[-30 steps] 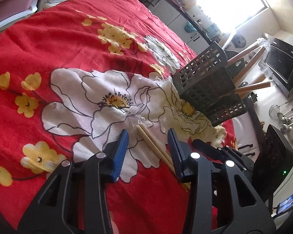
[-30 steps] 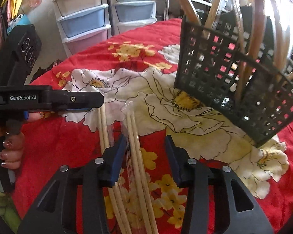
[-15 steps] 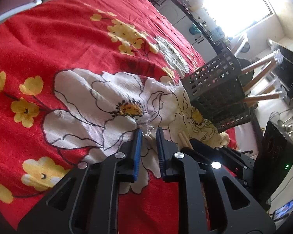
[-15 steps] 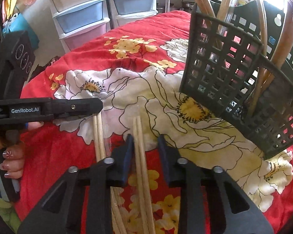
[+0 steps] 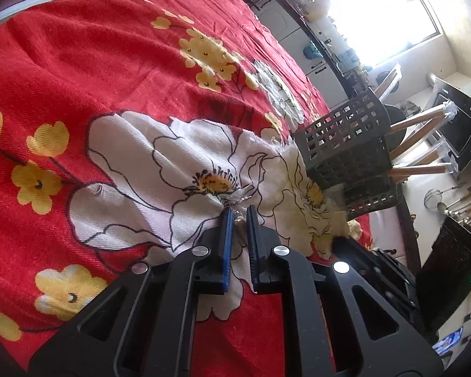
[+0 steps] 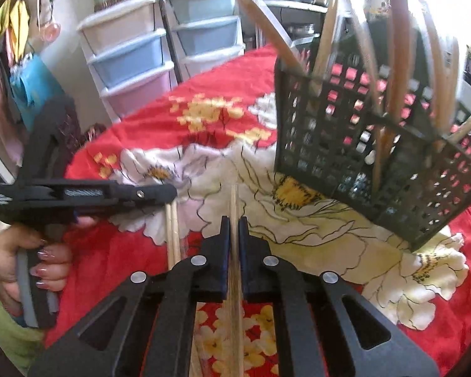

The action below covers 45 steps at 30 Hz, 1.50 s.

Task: Organize utensils
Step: 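Raise both held chopsticks upright and carry them above the green basket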

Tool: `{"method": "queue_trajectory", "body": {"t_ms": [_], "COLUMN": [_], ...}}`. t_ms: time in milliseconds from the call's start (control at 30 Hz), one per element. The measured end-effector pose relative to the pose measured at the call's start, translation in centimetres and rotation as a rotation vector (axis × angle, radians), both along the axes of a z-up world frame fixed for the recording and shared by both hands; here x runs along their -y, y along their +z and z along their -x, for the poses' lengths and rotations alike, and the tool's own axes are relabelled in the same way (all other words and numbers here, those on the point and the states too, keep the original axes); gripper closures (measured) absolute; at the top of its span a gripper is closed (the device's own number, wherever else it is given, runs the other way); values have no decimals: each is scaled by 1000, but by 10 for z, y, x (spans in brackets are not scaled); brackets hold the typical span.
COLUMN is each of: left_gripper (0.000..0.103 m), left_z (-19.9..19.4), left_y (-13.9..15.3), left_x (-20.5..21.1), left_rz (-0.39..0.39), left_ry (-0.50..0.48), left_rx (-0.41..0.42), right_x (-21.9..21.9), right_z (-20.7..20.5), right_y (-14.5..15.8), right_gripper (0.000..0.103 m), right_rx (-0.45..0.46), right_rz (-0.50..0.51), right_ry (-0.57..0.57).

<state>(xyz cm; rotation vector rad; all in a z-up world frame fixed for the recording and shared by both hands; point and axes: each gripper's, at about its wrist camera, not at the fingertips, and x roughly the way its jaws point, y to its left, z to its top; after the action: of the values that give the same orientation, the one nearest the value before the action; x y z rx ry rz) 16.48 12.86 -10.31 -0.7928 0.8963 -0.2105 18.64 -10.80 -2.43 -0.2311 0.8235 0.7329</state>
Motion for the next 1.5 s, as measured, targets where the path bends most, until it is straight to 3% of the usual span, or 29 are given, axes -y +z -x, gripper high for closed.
{"method": "queue_trajectory", "body": {"t_ms": [200, 767, 1033, 1500], "left_gripper": [99, 100, 100, 100], "left_z": [3, 42, 43, 36], "left_y": [5, 124, 161, 204], "left_x": [-7, 36, 58, 75], "left_rz": [73, -95, -134, -192], "left_ry": [6, -62, -104, -103], "left_rx": [29, 379, 477, 586], "right_x": [17, 77, 107, 145], "right_z": [9, 37, 43, 46], "right_y": [22, 86, 103, 121], "right_gripper": [97, 97, 97, 97], "right_rx": [39, 223, 308, 372], "right_rz": [-72, -225, -276, -339], "right_ry": [-26, -138, -217, -308]}}
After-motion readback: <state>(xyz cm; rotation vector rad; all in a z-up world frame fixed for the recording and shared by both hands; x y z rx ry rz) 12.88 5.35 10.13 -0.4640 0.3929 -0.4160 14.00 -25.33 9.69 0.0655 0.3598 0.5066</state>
